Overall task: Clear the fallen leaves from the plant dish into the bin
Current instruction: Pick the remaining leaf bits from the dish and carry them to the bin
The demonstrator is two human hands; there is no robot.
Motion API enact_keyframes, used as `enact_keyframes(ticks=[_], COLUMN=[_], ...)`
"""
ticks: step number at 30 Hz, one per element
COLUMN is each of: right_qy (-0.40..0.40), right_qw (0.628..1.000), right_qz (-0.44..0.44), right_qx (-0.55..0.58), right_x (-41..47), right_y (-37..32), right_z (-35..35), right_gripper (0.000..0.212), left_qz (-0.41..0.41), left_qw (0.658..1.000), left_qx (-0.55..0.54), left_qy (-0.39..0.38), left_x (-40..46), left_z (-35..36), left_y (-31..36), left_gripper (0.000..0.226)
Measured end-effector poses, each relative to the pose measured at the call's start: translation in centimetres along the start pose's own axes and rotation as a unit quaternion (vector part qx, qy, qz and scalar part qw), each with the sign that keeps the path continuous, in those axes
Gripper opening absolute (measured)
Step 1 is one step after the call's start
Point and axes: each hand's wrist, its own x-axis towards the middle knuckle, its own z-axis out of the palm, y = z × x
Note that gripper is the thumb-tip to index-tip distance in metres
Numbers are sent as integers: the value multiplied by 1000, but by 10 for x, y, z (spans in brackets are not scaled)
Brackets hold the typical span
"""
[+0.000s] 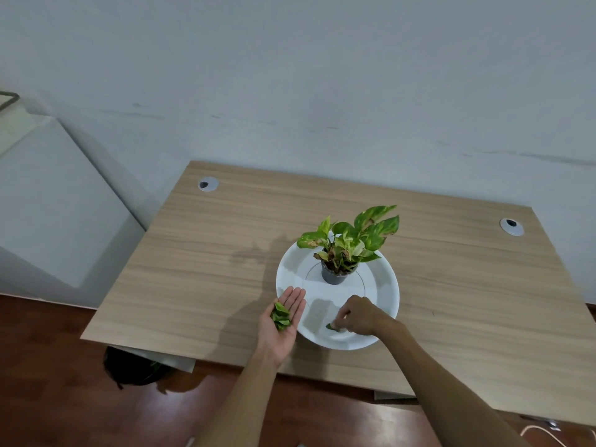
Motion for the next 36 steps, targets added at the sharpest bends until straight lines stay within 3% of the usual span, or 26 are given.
enact_keyframes(ticks=[3, 9, 20, 25, 31, 36], right_qy=[32, 76, 90, 133, 237, 189], right_qw=[995, 977, 977, 956, 938, 952], right_qz=[-65, -173, -175, -206, -225, -242], right_qx=[69, 102, 87, 162, 113, 10], right_x=[-5, -4, 0, -1, 13, 38], right_y=[-21, -72, -91, -104, -137, -184], right_z=[-10, -6, 13, 10, 17, 62], right_gripper=[13, 12, 17, 20, 18, 31], left_qz=[0, 21, 29, 23, 47, 94], left_qw=[1000, 999, 999, 1000, 998, 992], left_qx=[-1, 36, 27, 2, -44, -81], left_qy=[3, 21, 14, 1, 6, 27], left_x=[-2, -2, 1, -6, -21, -33], left_z=[3, 9, 11, 14, -6, -50], left_y=[0, -1, 7, 20, 71, 139], left_gripper=[42, 40, 39, 42, 45, 45])
